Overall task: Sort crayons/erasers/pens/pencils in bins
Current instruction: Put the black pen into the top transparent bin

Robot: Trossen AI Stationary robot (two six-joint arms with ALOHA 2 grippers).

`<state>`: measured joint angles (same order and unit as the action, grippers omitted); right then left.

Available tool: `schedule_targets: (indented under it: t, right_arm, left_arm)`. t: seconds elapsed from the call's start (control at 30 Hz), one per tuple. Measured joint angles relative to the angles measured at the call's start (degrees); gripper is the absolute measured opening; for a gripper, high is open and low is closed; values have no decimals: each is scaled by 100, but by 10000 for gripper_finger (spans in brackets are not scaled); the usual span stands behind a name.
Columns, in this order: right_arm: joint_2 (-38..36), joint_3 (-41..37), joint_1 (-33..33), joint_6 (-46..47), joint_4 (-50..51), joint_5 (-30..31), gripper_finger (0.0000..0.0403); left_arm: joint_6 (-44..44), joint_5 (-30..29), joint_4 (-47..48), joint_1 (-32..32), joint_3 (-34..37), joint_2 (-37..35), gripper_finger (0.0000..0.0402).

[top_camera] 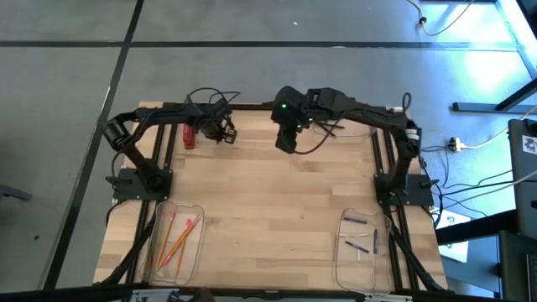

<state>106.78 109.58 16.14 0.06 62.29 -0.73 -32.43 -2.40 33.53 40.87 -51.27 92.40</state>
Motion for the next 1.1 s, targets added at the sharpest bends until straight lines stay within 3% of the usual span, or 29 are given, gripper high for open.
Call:
schedule_targets:
  t: [0.17, 0.53, 0.7, 1.1]
  right_arm:
    - [-287, 2, -6, 128, 202, 414, 140]
    - [-724, 7, -7, 118, 799, 463, 140]
    - [-762, 9, -7, 107, 1407, 885, 140]
    - [-874, 8, 259, 132, 2243, 1018, 140]
  left_arm:
    - [20, 159, -42, -79, -2, -209, 4]
    - [278, 574, -521, -316, -15, -638, 5]
    - [321, 897, -764, -506, -17, -804, 5]
    - [600, 913, -1756, -1119, -20, -912, 6]
